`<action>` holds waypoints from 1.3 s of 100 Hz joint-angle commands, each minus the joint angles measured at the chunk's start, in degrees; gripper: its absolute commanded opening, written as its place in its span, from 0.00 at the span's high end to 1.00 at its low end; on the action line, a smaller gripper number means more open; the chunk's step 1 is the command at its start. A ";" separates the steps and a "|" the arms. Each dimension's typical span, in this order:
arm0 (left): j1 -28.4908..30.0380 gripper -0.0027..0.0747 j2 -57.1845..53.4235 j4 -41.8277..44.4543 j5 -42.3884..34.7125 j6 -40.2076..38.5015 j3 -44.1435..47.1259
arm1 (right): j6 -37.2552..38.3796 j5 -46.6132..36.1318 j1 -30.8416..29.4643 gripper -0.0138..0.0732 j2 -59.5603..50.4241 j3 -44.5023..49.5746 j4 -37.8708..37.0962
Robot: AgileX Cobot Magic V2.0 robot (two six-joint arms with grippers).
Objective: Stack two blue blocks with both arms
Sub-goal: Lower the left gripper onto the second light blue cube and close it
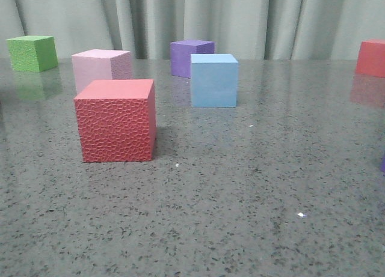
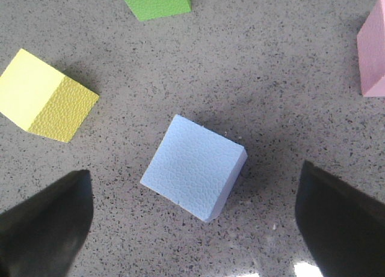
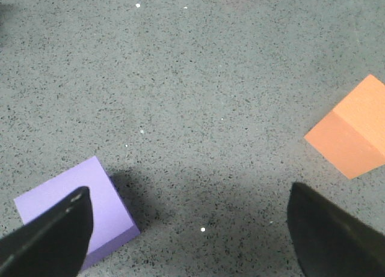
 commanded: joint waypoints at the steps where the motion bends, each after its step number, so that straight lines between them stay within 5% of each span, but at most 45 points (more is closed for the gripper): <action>1: 0.15 0.12 -1.73 0.15 -2.92 -0.09 -2.09 | -0.45 -2.83 -0.43 0.10 -0.13 -1.39 -1.75; 30: 0.15 0.12 -1.73 -1.14 -3.42 0.24 -2.09 | -0.45 -3.00 -0.43 0.10 -0.13 -1.39 -1.75; 85: 0.15 0.12 0.43 -1.04 -0.38 16.22 -2.09 | -0.45 -3.27 -0.43 0.10 -0.13 -1.39 -1.75; 130: 1.10 0.12 6.55 1.01 -0.60 16.54 -2.09 | -0.45 -2.89 -0.43 0.10 -0.13 -1.39 -1.69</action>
